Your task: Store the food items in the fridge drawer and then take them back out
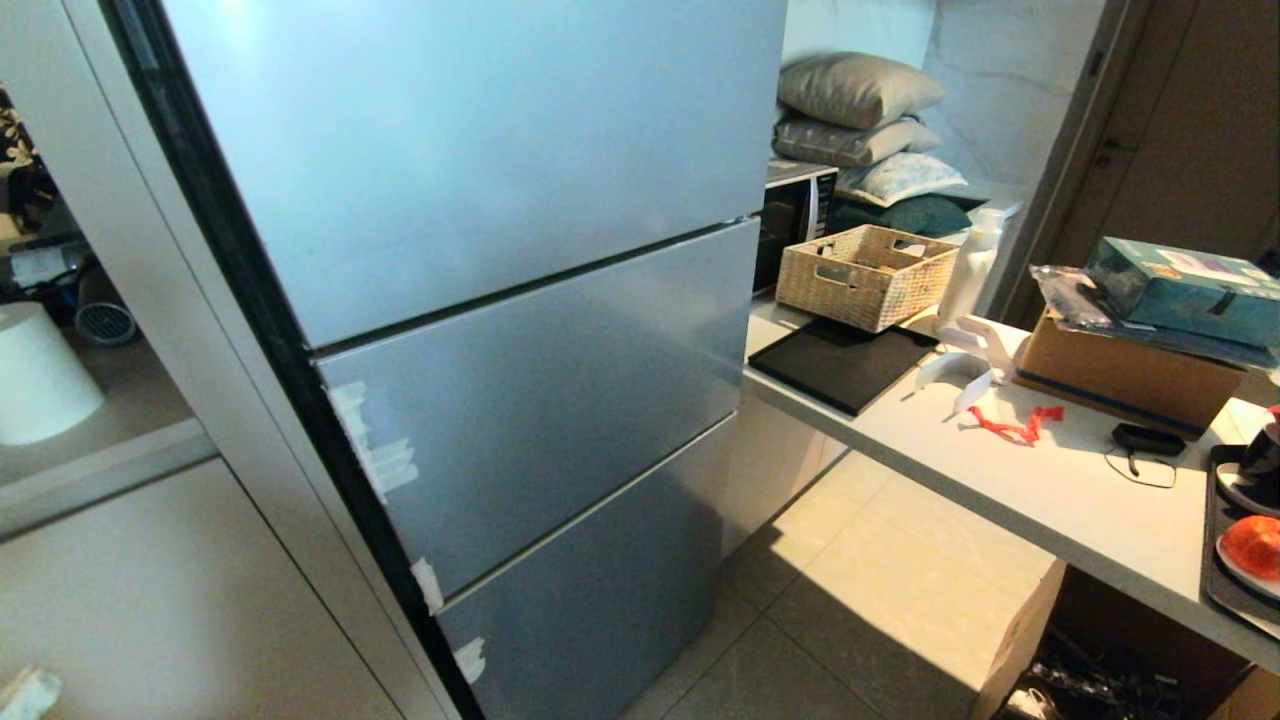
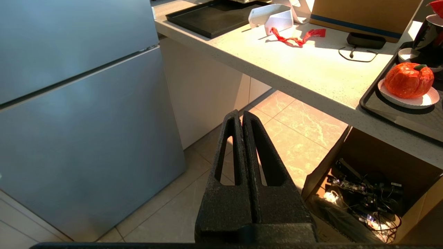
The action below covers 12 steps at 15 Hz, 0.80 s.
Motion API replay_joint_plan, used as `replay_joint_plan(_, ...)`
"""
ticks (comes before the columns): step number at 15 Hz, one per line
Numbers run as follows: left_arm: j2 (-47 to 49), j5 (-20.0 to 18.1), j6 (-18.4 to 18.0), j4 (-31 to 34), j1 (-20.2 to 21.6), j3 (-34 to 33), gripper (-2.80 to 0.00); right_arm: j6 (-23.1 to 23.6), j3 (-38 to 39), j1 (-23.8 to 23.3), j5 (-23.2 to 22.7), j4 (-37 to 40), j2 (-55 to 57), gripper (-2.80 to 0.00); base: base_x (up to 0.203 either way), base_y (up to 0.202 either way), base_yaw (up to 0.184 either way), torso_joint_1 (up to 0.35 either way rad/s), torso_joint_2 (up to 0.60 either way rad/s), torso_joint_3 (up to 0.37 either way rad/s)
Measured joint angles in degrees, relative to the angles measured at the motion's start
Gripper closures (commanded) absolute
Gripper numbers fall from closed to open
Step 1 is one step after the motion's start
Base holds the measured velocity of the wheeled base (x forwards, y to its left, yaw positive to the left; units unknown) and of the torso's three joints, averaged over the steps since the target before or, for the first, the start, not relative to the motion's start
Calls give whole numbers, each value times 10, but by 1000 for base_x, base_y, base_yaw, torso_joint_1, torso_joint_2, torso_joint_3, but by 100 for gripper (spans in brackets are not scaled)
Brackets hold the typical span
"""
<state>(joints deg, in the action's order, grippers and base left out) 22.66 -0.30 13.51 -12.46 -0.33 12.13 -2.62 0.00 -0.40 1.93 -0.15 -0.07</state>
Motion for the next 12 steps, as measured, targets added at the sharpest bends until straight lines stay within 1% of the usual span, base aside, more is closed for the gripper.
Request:
replay_joint_plan(2,89,1,41,-79,0,5,0,0,0,0,0,0,0,0,0,0,0,0,0,0)
replay_joint_plan(8,357,4,188,-303,4,16,0,0,0,0,0,0,0,0,0,0,0,0,0,0)
replay_joint_plan(9,403,7,207,-346,7,19,0,0,0,0,0,0,0,0,0,0,0,0,0,0)
replay_joint_plan(12,541,24,247,-482,26,28,0,0,0,0,0,0,0,0,0,0,0,0,0,0)
